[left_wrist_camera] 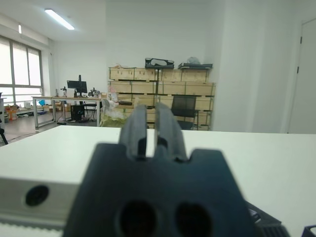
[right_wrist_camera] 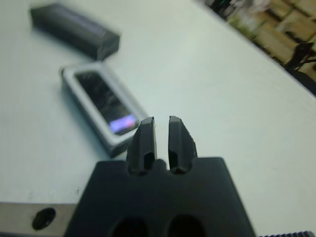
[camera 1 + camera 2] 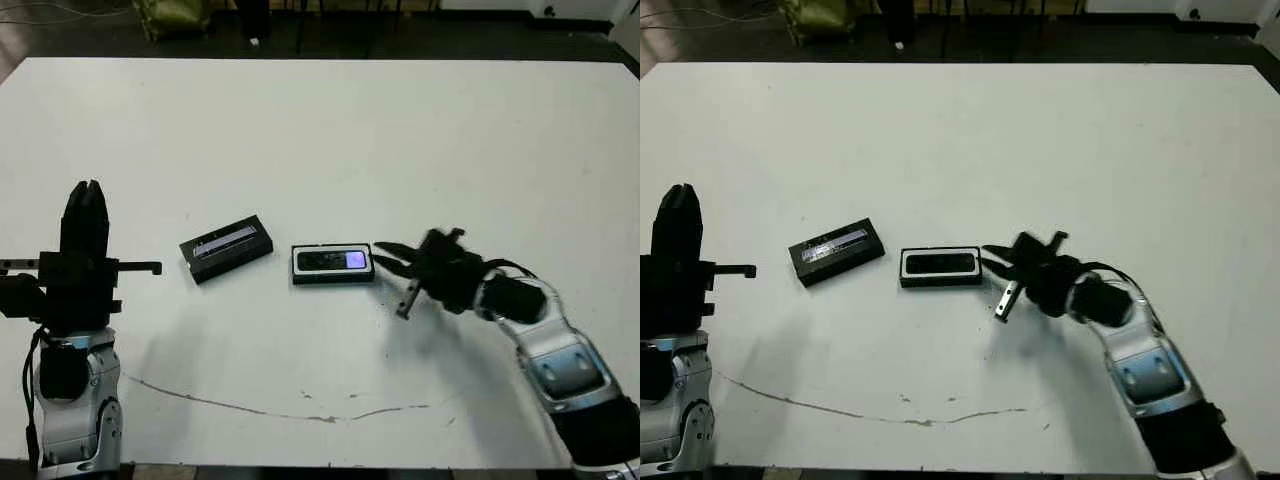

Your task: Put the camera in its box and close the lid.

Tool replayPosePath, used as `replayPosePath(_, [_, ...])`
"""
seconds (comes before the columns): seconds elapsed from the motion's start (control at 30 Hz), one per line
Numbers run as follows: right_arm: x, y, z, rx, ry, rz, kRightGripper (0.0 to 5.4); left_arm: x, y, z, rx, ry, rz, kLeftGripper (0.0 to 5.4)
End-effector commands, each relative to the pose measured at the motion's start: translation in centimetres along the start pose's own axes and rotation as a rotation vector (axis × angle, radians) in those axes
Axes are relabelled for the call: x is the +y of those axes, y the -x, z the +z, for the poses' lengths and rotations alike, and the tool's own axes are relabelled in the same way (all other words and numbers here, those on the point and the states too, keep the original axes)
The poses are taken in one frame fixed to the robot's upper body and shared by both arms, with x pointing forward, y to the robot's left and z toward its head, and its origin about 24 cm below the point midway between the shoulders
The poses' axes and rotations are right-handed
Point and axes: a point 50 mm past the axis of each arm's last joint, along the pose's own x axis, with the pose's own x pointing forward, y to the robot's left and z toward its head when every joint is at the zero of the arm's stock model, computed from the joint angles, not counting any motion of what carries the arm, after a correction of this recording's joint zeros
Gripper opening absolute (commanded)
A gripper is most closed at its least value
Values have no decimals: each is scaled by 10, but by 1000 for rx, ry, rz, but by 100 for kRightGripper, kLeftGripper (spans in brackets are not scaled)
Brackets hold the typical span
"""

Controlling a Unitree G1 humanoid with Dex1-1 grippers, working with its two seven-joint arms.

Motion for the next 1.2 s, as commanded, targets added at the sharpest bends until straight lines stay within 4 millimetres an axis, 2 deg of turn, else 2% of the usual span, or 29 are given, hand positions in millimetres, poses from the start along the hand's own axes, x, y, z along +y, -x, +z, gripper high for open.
replayPosePath(0.03, [-12,8,14,-111,-82,-95,2,2,4,-3,30,-7,7,0])
replayPosePath(0.1, [-19,13,22,-180,-116,-147,2,2,4,-3,32,-3,8,0])
replayPosePath(0.23, [-27,23,26,-243,-141,-216,2,1,3,-3,33,7,2,0])
replayPosePath(0.63, [-36,38,7,-237,-140,-234,2,7,-7,4,34,-89,-60,0])
replayPosePath(0.87, [-41,45,-1,-234,-164,-264,2,15,-27,17,92,-220,-262,0])
replayPosePath(1.03, [-46,49,0,-256,-168,-281,2,24,-44,28,199,-289,-377,0])
replayPosePath(1.1, [-48,50,2,-258,-161,-284,0,27,-50,31,226,-291,-421,22])
replayPosePath(1.2, [-49,51,3,-254,-161,-286,0,32,-59,34,285,-278,-509,84])
